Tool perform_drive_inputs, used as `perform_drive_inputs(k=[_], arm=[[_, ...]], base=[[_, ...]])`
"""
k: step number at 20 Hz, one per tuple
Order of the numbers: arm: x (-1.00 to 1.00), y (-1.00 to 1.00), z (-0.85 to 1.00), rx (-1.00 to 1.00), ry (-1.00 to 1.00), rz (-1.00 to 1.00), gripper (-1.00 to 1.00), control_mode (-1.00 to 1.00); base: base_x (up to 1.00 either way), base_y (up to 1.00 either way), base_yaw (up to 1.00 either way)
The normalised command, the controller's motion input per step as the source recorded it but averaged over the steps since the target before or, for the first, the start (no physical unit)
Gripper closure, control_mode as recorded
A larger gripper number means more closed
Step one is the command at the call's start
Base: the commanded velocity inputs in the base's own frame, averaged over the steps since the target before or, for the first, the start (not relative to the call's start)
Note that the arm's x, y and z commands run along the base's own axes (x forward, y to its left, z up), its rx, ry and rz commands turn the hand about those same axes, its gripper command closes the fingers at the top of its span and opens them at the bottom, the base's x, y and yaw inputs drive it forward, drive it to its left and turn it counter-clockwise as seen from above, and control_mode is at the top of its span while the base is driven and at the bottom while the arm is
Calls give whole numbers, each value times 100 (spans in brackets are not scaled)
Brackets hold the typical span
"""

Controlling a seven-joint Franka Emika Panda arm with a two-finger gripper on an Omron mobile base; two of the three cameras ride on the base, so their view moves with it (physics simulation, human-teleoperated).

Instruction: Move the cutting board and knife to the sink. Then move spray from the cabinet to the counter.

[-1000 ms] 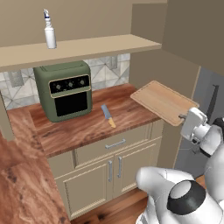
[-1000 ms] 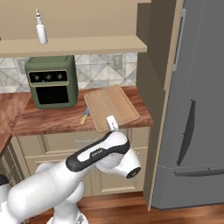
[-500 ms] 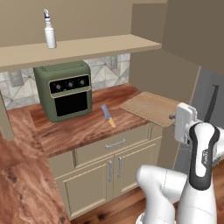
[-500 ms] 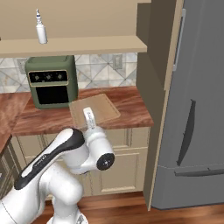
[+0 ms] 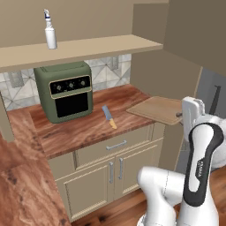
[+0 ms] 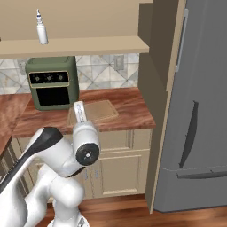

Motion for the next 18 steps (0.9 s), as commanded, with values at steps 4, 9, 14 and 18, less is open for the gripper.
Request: perform_drive_inputs(k=[4,9,14,18], arm=[[-69,27,4,-1,-3,-16,100,-100],[-43,30,0,-2,-14,-21,100,-100],[-25,39,0,0,-13,-7,100,-100],[-50,28,0,0,-5,0,100,100]], base=[[0,0,0],[0,0,0],[0,0,0],[-25,3,0]])
